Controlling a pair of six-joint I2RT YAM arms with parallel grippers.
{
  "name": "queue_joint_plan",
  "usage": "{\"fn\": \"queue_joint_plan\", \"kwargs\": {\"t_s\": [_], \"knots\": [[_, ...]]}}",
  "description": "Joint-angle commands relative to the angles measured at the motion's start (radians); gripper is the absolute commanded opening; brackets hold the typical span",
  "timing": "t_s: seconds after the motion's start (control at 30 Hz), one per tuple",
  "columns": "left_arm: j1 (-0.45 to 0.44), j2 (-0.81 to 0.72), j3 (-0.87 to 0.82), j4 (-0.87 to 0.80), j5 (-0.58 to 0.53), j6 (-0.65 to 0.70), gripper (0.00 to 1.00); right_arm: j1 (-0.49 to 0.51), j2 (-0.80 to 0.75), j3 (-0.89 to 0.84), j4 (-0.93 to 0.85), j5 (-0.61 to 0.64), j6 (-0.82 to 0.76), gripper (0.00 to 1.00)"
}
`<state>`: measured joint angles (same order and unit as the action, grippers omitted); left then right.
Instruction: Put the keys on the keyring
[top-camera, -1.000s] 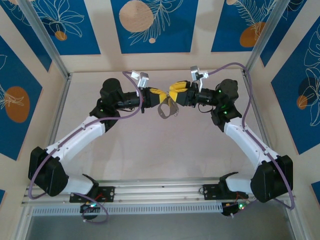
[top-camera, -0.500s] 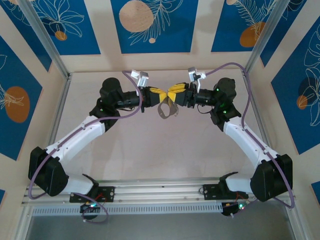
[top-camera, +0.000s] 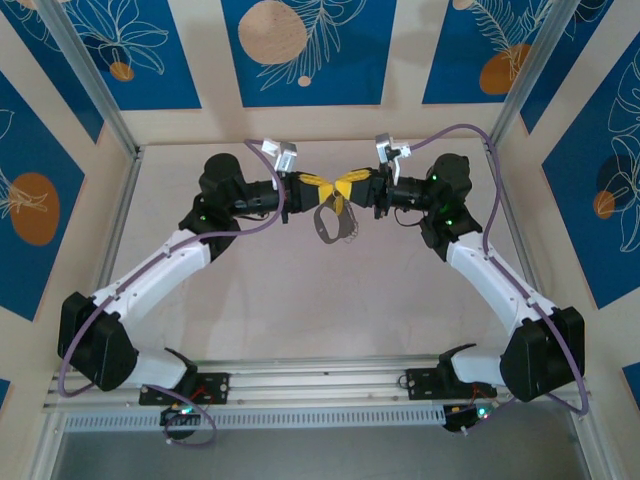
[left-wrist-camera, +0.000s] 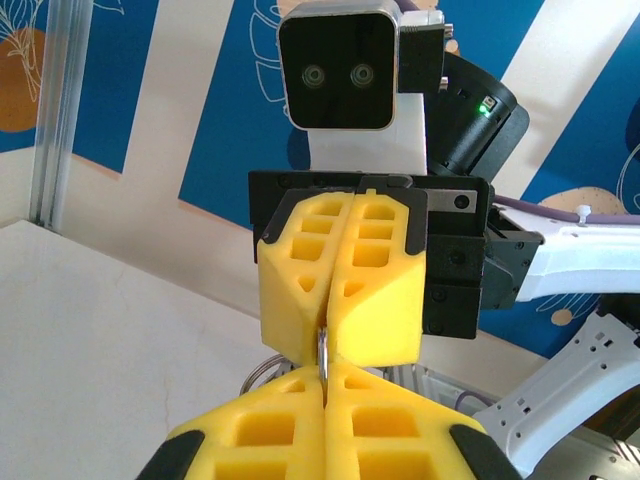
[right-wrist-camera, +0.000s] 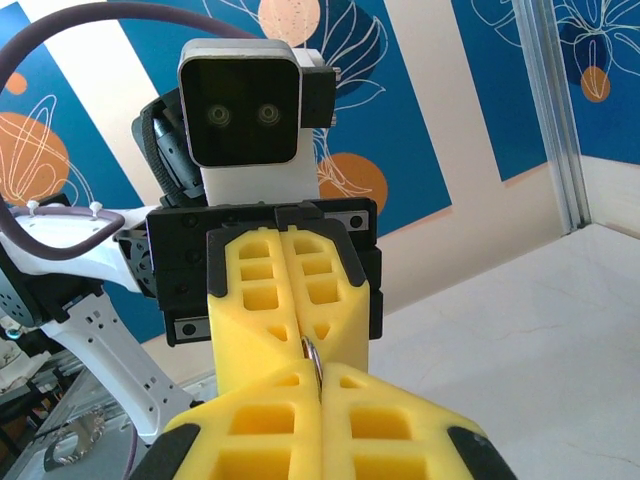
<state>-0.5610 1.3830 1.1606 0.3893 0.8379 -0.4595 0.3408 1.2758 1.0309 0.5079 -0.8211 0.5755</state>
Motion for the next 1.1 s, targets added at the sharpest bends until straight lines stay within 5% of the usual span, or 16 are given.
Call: {"fn": "queue_joint_plan", "kwargs": {"t_s": [0.0,0.07,0.27,0.43,1.07], "knots": [[0.003,0.007,0.042,0.043,0.021,0.002,0.0,0.015,0.007,0.04,-0.018,-0.033,-0.013,0.0],[0.004,0.007,0.05,0.021,0.011,0.012,0.0,0.015,0.008,0.046,-0.031,-0.029,-0.027,0.0],[0.028,-0.039,0.054,-0.08,-0.05,0.093,0.41,0.007,0.005,0.086,-0.15,-0.001,-0.125,0.0],[0.071,-0.093,0.078,-0.217,-0.068,0.189,0.59,-0.01,0.014,0.113,-0.237,-0.004,-0.193,0.0],[0.098,0.111,0.473,-0.926,0.022,0.676,0.7,0.012,0.118,0.394,-0.862,-0.079,-0.635,0.0]]}}
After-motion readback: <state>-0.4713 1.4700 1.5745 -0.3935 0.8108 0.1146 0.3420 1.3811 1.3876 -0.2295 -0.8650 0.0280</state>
